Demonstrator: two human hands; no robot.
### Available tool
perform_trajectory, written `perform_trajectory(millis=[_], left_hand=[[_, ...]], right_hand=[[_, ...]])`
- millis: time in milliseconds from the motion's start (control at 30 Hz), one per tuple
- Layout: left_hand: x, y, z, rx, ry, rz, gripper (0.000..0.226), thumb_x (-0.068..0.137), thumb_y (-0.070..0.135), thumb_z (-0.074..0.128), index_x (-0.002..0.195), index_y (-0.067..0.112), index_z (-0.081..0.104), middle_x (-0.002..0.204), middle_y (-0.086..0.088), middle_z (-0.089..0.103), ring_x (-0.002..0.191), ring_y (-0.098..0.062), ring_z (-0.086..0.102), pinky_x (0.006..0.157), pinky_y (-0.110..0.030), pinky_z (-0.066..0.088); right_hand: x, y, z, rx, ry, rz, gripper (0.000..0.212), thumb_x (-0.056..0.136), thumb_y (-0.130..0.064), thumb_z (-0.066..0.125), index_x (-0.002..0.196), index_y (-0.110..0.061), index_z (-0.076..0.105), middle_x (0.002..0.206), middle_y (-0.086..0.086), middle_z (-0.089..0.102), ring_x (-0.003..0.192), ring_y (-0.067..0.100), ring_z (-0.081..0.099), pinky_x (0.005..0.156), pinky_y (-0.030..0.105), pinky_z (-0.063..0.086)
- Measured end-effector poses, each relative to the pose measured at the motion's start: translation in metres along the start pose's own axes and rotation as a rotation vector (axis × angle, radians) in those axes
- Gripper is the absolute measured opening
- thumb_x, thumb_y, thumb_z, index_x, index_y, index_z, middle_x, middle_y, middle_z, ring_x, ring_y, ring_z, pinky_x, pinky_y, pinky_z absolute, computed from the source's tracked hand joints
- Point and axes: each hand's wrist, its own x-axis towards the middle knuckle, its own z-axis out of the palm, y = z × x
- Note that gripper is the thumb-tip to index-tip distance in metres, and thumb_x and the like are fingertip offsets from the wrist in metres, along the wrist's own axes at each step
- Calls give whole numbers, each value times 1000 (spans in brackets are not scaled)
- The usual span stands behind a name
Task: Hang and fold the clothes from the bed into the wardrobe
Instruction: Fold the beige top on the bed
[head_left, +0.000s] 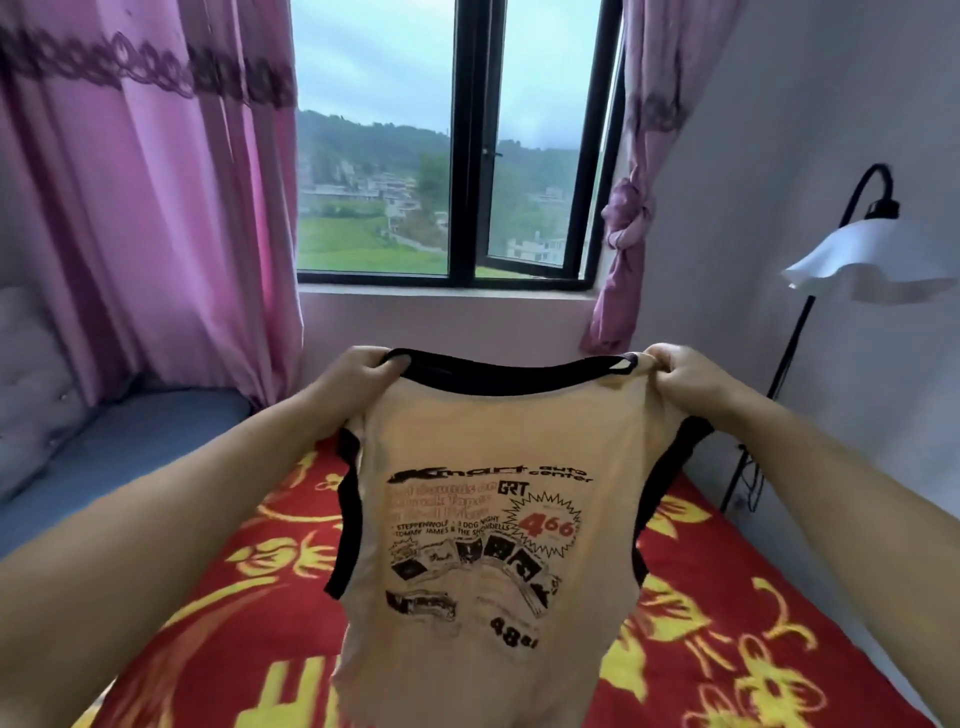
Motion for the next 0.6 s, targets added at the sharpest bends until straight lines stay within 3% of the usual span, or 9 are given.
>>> perform_trajectory(millis=[33,133,200,267,333,400,467,533,600], left_hand=[[-3,7,1,-113,-39,-64,20,96,25,55,88,14,70,75,1,72,64,-12,65,60,-23,51],[-9,34,10,-373,-59,-249,22,97,21,54,87,9,68,73,-6,69,58,-15,63,55,-24,52],[-11,50,24,-597,-71,-381,24,99,16,49,81,5,61,65,-6,60,53,-14,58,48,-22,50],[-14,67,39,-811,-122,-470,25,101,12,42,80,6,54,67,-6,53,55,-14,53,45,-22,48],[-15,80,47,-902,-149,-471,25,101,8,38,82,4,53,69,-6,51,52,-13,50,44,-21,43],[-15,87,45,-927,-194,-433,26,102,14,38,83,5,53,73,-7,50,58,-14,47,54,-23,40],[-18,91,37,-868,-255,-354,32,102,27,40,83,7,57,78,-10,57,68,-18,55,65,-29,48],[-19,86,31,-586,-93,-108,25,99,29,49,90,10,63,83,-4,71,79,-16,67,68,-28,54],[-22,80,25,-267,161,204,12,93,25,59,104,22,59,93,7,69,86,-4,65,72,-14,50]], right_hand=[[3,-4,2,-54,13,9,14,95,-12,47,101,-12,60,96,5,61,88,21,57,70,29,43],[8,-36,14,-245,-50,-2,41,97,-33,51,130,-8,51,127,9,57,115,24,55,97,36,45],[2,-67,32,-117,-246,-72,48,97,-44,49,130,-10,52,127,8,60,110,20,59,94,36,49],[-13,-98,52,201,-518,-100,54,90,-55,50,130,-18,50,124,3,62,103,12,63,83,32,53],[-22,-114,69,338,-556,-180,60,86,-53,59,136,-23,44,124,-2,61,104,11,63,82,32,54],[-24,-119,77,352,-387,-257,57,88,-32,67,136,-16,44,122,3,61,108,16,61,93,35,52],[-24,-119,75,394,-288,-302,30,89,-8,63,118,-10,57,103,6,66,94,17,64,86,28,54],[-26,-120,69,404,-254,-308,14,93,-3,52,100,-5,64,79,2,65,71,14,59,63,18,50],[-28,-126,60,420,-238,-307,20,97,-10,49,86,-10,66,60,-10,62,57,7,56,50,13,41]])
